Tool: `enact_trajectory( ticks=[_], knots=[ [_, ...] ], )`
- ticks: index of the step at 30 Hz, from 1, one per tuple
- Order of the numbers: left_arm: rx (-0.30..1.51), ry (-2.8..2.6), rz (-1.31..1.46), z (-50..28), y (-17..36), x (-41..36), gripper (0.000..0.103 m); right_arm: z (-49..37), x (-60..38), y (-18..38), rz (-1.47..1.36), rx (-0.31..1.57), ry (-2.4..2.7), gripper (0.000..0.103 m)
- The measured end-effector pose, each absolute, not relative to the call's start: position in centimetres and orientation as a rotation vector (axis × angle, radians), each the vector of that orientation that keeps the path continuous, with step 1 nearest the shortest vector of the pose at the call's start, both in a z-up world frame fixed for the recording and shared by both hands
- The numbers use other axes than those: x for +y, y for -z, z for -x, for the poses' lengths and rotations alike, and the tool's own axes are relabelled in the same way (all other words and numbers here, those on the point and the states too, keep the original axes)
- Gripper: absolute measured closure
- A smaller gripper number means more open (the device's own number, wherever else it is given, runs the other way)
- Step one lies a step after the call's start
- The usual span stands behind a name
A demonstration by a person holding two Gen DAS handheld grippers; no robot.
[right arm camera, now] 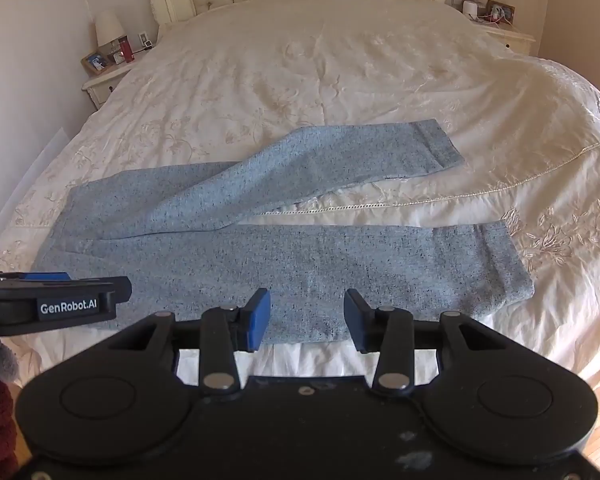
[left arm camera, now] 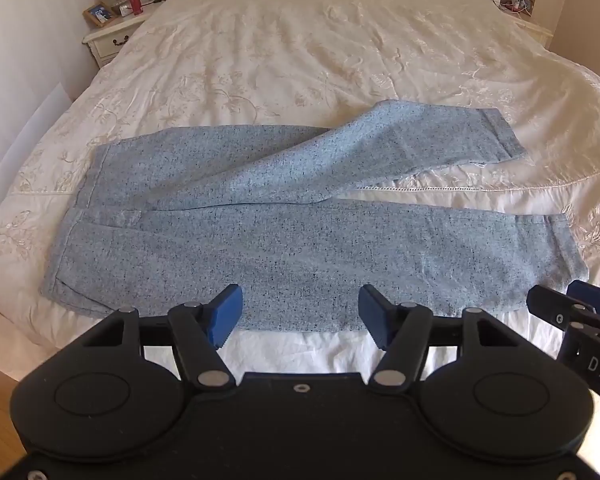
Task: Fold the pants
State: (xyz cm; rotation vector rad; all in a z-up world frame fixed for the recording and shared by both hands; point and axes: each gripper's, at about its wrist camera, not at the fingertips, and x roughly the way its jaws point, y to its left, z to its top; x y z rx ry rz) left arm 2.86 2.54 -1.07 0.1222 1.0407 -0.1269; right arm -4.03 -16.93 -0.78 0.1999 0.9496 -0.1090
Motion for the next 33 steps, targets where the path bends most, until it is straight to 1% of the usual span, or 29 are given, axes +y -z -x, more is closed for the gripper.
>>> enact_trajectory(
  ticks=[16,33],
  knots=[
    [1.064,0.105,-0.097,-3.7,1.4,4.7,0.037,2.8,-15.6,1.0,-0.191,0.968,0.083,0.059],
    [1.059,0.147,-0.112,-4.6,1.4,4.9,0.037,2.5,-14.5,0.6,-0.186,0.965,0.107,0.059]
  ],
)
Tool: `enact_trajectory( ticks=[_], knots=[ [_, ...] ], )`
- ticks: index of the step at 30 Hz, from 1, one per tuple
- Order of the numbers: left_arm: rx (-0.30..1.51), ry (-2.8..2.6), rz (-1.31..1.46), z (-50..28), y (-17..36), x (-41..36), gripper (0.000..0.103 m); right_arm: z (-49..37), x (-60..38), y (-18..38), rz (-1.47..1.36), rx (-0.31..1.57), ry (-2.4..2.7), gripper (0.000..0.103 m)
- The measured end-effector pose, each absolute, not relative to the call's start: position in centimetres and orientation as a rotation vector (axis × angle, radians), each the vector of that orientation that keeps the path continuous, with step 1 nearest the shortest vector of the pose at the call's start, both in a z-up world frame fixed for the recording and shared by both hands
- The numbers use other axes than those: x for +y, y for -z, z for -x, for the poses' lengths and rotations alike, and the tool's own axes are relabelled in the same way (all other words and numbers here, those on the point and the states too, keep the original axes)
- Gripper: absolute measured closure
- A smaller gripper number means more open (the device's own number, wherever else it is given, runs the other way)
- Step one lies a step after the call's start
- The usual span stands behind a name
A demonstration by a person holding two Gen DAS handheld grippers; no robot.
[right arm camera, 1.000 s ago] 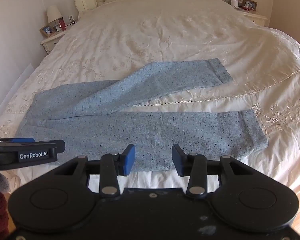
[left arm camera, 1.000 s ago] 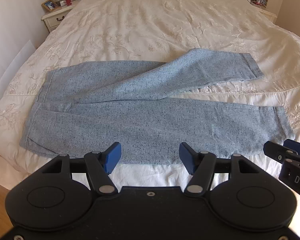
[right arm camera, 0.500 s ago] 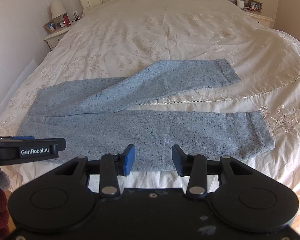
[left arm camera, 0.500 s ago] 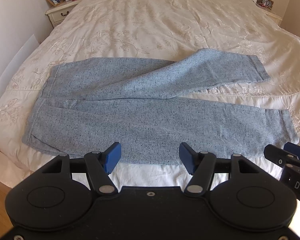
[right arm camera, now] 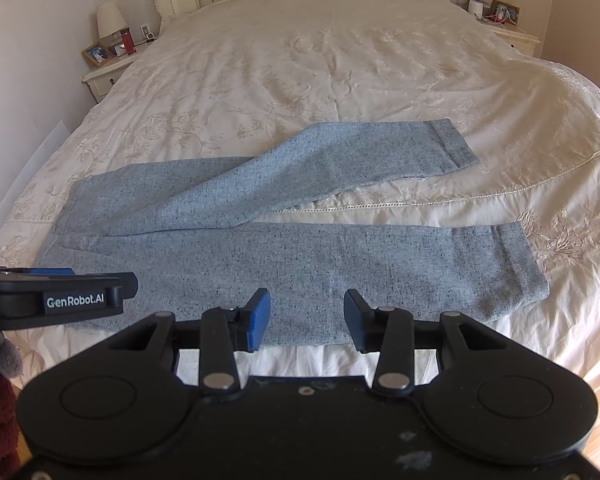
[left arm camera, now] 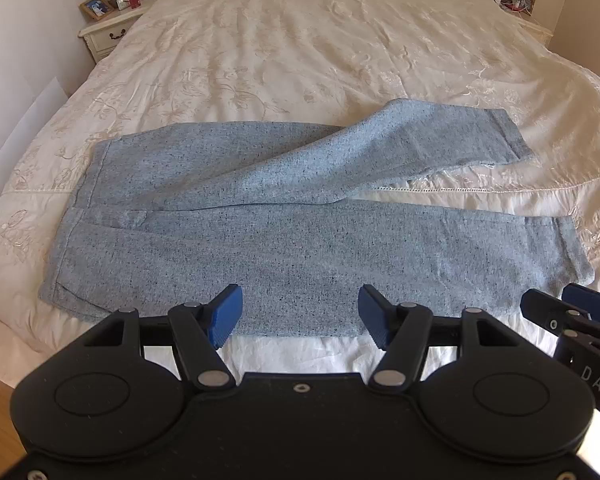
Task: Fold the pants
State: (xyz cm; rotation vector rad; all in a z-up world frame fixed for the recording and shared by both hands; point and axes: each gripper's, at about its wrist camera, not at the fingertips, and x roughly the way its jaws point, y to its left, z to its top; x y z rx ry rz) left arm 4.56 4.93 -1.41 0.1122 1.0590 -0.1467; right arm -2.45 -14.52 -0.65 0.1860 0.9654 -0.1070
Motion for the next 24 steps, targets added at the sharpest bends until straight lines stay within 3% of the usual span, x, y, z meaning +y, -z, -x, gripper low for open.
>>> enact_trajectory(
  ticks=[24],
  knots=[
    [1.067,0.18,-0.128,-7.3,2.1,5.2,0.037,0.0,-13.3,1.1,-0.188,0.98,0.136,0.059]
  ],
)
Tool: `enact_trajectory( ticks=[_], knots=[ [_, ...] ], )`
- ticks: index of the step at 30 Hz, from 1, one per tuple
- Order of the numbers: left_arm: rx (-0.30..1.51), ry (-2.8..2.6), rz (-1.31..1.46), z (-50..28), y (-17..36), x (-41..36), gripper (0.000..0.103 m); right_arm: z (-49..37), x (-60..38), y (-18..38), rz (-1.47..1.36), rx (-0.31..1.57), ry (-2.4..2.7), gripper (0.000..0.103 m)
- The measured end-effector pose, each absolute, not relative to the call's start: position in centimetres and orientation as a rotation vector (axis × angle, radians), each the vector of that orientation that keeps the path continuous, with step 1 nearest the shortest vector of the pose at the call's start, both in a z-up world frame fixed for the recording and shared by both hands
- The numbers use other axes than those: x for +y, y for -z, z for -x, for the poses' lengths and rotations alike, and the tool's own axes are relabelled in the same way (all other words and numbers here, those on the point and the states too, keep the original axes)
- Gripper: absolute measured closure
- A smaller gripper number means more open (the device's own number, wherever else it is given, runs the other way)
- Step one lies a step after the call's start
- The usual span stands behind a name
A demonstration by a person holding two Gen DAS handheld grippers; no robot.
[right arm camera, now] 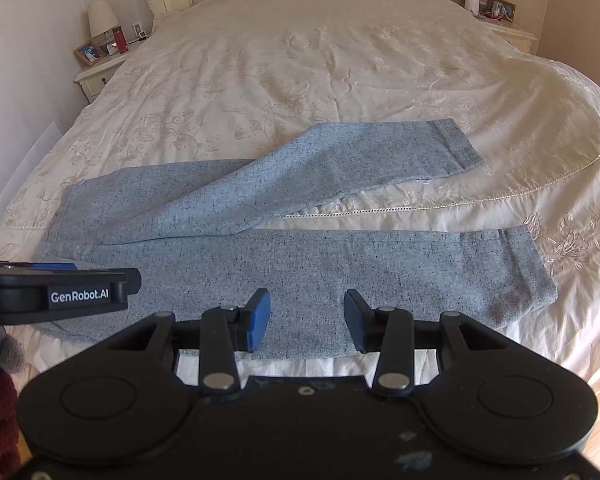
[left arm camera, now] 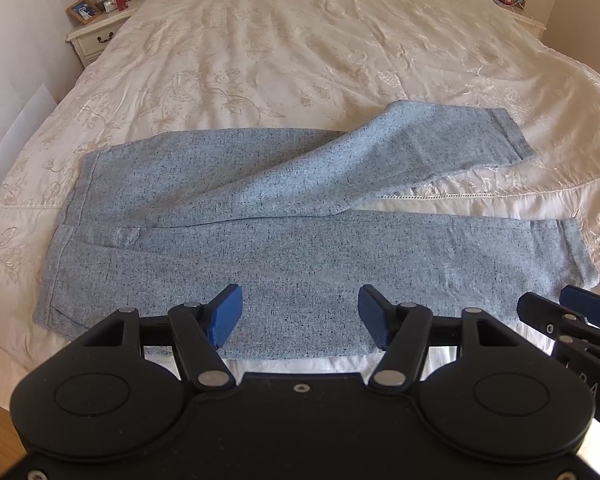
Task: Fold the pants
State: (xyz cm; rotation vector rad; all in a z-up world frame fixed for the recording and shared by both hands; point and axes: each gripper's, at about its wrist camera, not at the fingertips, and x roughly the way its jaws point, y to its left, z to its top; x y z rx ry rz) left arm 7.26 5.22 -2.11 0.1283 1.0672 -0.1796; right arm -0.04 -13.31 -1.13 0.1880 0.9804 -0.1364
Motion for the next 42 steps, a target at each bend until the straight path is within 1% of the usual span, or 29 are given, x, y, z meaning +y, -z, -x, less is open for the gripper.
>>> enact_trajectory(
  ticks=[10,16,21,23,24,28,29,31,34,42],
  knots=[
    [1.092,0.199,-0.149,-8.6,3.0,4.7,0.037,-1.0,-13.2,2.3,-0.212,1.006,0.153,0.059],
    [1.118,0.277,-0.159,-8.8,4.3,2.5,0.037,0.0,-15.2,3.8,-0.26,1.04,0.213,0.059],
    [1.138,0.33,-0.199,-8.6,5.0,-0.9,0.037,1.5,-20.4,5.4,-0.333,1.056,0.331,0.059],
    [1.158,0.351,-0.208,-8.5,5.6,-2.6,0.037,2.7,-24.9,7.1,-0.348,1.075,0.404,0.059],
    [1.169,0.353,-0.212,-8.4,5.9,-3.4,0.038,2.7,-24.9,7.1,-0.348,1.075,0.404,0.059],
    [1.21,0.334,-0.23,-8.1,7.1,-6.8,0.038,4.0,-30.9,9.5,-0.305,1.125,0.458,0.059],
    [1.219,0.327,-0.233,-7.9,7.4,-7.6,0.038,4.4,-34.1,10.8,-0.264,1.146,0.464,0.059],
    [1.235,0.311,-0.24,-7.6,7.9,-9.3,0.038,4.5,-35.6,11.4,-0.239,1.16,0.463,0.059],
    [1.253,0.284,-0.245,-7.3,8.7,-11.5,0.038,4.4,-41.2,14.6,-0.168,1.23,0.419,0.059],
    [1.302,0.179,-0.201,-6.6,10.1,-15.6,0.038,1.5,-45.4,18.2,-0.124,1.285,0.253,0.06]
  ],
)
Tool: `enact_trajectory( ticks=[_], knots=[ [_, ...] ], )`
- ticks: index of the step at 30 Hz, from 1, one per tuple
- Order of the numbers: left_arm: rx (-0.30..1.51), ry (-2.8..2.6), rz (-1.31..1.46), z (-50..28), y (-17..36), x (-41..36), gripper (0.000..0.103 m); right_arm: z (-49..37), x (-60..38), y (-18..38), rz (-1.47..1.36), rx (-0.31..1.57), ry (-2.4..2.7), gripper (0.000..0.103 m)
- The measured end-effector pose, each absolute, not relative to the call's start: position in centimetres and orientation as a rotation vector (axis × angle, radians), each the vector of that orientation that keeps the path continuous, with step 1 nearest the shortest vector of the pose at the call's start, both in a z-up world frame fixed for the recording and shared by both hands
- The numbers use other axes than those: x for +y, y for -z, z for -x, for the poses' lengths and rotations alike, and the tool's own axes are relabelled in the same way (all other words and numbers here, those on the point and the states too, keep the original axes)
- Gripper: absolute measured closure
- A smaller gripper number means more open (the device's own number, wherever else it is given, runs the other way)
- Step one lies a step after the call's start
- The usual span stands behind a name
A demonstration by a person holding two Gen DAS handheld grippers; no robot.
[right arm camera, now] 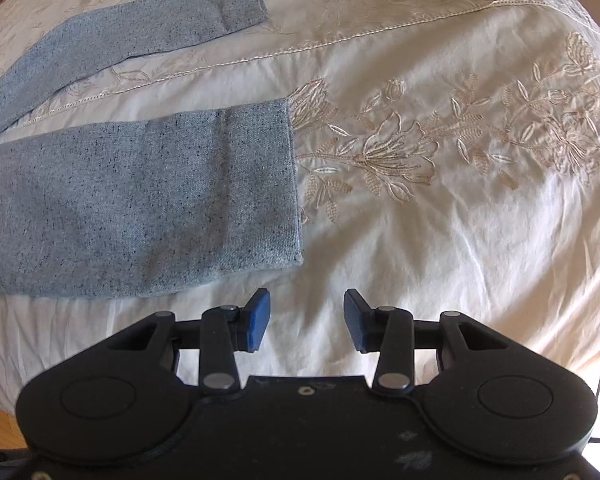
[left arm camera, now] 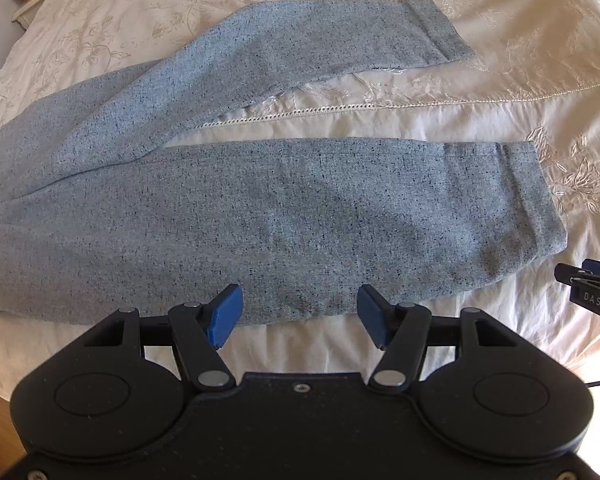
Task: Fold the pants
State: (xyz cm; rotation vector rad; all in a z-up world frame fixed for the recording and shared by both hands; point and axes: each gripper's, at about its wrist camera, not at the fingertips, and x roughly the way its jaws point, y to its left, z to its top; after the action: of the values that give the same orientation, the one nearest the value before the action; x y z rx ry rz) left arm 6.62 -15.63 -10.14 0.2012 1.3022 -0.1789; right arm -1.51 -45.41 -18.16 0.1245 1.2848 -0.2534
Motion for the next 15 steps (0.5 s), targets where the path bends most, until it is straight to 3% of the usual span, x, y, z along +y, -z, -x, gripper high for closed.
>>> enact_trajectory(
  ticks=[13,15],
  knots=[
    [1.318,-0.009,-0.101,-5.9,10.7,-15.0,0.038,-4.9,-49.1,20.2,-0.217,1.319,0.053,0.059],
    [1.319,-0.026,-0.087,-5.9,10.8,-14.7,0.038,-5.1,-49.5,20.0,-0.286,1.339,-0.019,0.065]
  ],
)
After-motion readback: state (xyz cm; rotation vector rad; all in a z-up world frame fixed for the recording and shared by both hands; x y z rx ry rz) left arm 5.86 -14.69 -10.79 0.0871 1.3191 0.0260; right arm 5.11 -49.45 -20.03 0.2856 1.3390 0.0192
